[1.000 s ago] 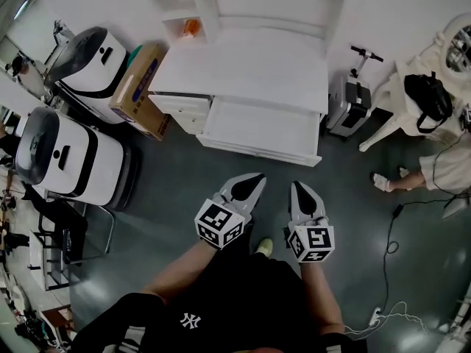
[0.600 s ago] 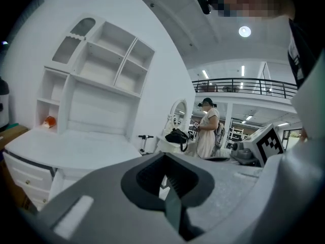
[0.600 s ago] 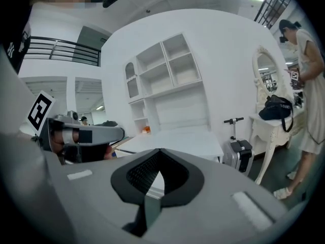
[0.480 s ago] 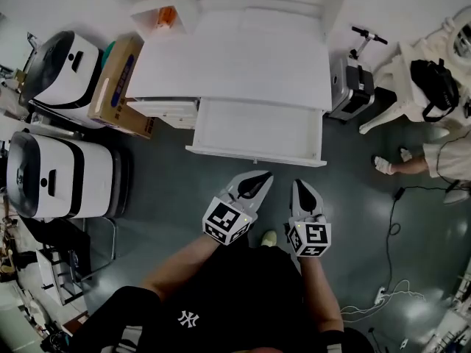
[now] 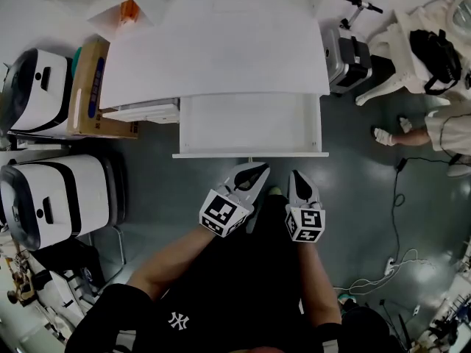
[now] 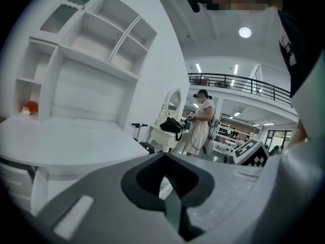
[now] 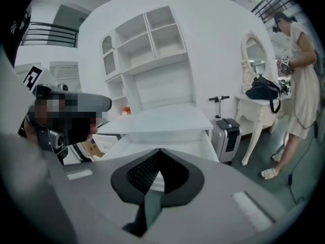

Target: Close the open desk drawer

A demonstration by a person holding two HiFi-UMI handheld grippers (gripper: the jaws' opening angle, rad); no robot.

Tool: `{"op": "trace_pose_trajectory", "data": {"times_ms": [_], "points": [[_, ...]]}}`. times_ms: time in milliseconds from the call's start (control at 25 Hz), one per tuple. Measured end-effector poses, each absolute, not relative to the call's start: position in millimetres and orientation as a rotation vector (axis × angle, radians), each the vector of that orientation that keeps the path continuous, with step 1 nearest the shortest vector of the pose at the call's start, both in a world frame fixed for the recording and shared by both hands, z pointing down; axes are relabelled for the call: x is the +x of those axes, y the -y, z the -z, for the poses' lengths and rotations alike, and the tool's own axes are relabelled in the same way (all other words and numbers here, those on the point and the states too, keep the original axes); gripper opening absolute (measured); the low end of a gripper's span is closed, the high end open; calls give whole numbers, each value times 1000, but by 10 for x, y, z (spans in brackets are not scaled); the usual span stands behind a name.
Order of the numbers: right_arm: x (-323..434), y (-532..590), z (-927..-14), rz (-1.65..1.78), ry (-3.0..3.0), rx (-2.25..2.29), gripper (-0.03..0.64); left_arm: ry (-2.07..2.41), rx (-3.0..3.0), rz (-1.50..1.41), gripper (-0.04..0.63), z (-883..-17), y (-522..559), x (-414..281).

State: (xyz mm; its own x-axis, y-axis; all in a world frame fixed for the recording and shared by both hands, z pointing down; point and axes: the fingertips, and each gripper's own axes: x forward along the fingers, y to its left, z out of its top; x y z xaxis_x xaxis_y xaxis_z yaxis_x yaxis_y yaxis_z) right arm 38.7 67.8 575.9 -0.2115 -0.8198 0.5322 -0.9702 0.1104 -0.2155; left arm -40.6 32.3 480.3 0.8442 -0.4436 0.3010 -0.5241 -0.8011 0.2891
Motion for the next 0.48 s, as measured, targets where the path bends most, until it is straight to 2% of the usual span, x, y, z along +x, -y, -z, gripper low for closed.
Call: {"op": "trace_pose_trajectory", "data": {"times_ms": [480], "points": [[602, -581, -6748, -888, 1993, 1610, 21, 707, 2620, -411, 0, -5133, 21, -183]]}}
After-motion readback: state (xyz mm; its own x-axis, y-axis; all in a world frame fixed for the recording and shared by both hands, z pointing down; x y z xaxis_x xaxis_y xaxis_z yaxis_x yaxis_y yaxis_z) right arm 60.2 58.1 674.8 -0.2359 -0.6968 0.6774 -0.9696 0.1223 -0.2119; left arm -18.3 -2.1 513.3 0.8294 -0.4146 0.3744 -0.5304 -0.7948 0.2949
